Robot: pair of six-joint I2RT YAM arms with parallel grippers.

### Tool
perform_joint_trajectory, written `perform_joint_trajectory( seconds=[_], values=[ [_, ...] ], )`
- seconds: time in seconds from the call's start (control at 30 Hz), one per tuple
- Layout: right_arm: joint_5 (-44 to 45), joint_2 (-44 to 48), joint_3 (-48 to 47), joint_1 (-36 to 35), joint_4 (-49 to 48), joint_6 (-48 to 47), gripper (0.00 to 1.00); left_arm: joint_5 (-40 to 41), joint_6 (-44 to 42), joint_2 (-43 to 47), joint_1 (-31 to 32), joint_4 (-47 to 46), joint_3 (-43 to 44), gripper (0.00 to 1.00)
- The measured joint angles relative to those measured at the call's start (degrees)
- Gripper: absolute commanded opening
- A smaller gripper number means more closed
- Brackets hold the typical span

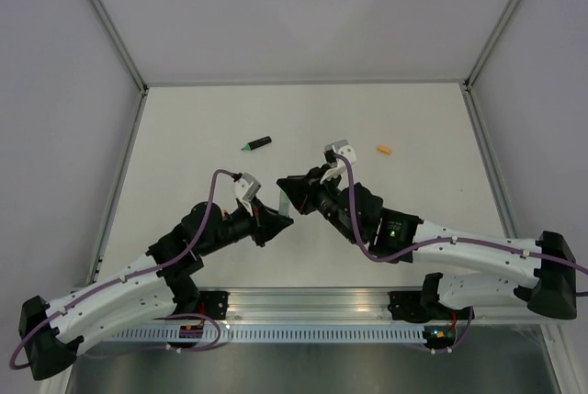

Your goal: Insert the pens into the pen caps

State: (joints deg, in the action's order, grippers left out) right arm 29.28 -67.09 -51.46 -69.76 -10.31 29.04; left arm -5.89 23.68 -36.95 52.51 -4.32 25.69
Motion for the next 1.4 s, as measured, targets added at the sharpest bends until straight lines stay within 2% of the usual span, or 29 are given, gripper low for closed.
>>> perform_joint_trajectory(
  seconds=[0.6,0.77,0.87,0.97,1.0,1.1,1.27,1.4],
  values=[
    [-3.0,6.1,10.7,1.4,-13.3,2.3,0.00,0.4,-5.0,-6.2,1.0,9.9,9.2,0.02],
    [-3.3,8.2,11.5,1.5,-12.5,2.8,0.00,-0.7,-6.4,-6.6,1.2,9.8,9.6,0.02],
    [-2.1,9.0,9.4,1.4,-8.4,2.6,0.01,-2.1,-6.4,-7.2,1.2,8.0,9.6,0.02],
    [1.9,8.6,2.4,0.6,0.7,1.0,0.25,-3.1,-6.0,-8.3,1.1,3.3,9.6,0.02],
    [3.8,8.1,-0.8,0.2,4.1,0.4,0.42,-3.7,-5.7,-8.6,0.9,0.9,9.6,0.02],
    [9.2,6.2,-9.5,-0.2,11.7,-2.2,0.63,-2.7,-3.8,-9.2,-0.1,-4.9,9.6,0.02],
    [17.6,4.5,-23.3,5.3,20.3,-7.1,0.68,0.1,0.4,-11.4,-1.7,-8.3,7.3,0.02],
    [20.2,7.6,-24.9,7.7,22.6,-8.3,0.69,3.0,4.0,-16.9,-1.7,-7.1,5.3,0.02]
  ],
)
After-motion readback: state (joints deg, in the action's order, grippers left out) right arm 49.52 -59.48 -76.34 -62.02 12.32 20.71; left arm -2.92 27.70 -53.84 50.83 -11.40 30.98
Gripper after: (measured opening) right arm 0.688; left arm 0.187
